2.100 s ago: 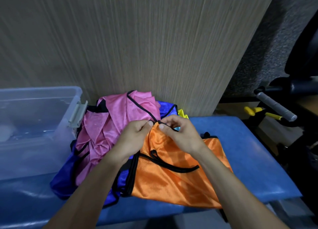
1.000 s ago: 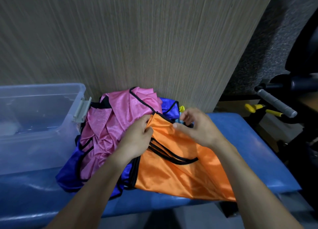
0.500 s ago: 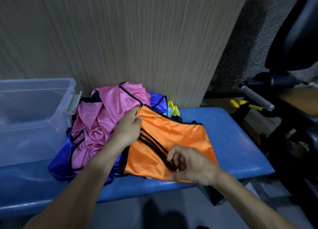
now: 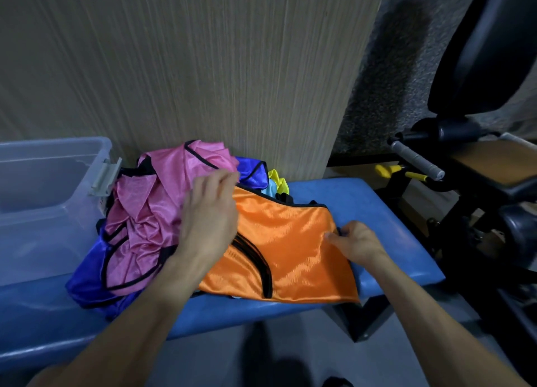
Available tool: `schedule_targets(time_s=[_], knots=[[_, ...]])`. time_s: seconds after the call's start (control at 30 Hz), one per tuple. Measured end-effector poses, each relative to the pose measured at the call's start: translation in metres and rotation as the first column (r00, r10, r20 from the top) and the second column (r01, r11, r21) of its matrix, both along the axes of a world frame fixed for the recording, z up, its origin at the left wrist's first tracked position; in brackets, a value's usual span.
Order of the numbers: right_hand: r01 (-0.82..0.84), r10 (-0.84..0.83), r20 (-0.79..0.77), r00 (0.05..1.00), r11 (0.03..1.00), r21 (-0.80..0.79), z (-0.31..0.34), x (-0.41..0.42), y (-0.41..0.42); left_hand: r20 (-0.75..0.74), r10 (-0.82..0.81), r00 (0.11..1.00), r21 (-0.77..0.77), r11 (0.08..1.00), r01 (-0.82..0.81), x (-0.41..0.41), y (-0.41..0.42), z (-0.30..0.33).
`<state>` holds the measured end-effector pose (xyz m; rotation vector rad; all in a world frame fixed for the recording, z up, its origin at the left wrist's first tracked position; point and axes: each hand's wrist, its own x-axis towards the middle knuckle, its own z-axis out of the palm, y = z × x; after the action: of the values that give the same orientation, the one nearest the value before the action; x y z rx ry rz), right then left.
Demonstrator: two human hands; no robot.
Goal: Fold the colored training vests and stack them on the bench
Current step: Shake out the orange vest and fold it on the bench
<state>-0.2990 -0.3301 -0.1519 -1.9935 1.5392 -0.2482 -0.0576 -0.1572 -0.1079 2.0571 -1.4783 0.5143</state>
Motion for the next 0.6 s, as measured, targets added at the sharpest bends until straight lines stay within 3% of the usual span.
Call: schedule_targets(time_s=[0.07, 0.13, 0.23, 0.4, 0.5, 0.6], knots=[[0.082, -0.102, 0.156, 0.982, 0.988, 0.132, 0.003, 0.008, 0.001, 0.032, -0.226, 0.974, 0.041, 0.974, 0.224, -0.021, -0.001, -0.004], [0.138, -0.205, 0.246, 0.947, 0.955, 0.263, 0.009, 0.014, 0.003, 0.029, -0.322, 0.946, 0.224, 0.925, 0.308, -0.036, -0.004, -0.015], [0.156, -0.292, 0.354, 0.889, 0.918, 0.366, 0.014, 0.018, 0.002, 0.109, -0.296, 0.949, 0.451, 0.865, 0.218, -0.036, -0.006, -0.029], [0.136, -0.339, 0.432, 0.835, 0.890, 0.435, 0.012, 0.004, -0.003, 0.158, -0.275, 0.949, 0.581, 0.802, 0.136, -0.037, -0.014, -0.035], [0.170, -0.343, 0.469, 0.814, 0.912, 0.372, 0.020, -0.022, -0.011, 0.084, -0.281, 0.956, 0.614, 0.770, 0.173, -0.063, -0.029, -0.044], [0.243, -0.376, 0.431, 0.820, 0.911, 0.332, 0.027, -0.061, -0.030, -0.137, -0.285, 0.949, 0.608, 0.732, 0.308, -0.092, -0.049, -0.058]])
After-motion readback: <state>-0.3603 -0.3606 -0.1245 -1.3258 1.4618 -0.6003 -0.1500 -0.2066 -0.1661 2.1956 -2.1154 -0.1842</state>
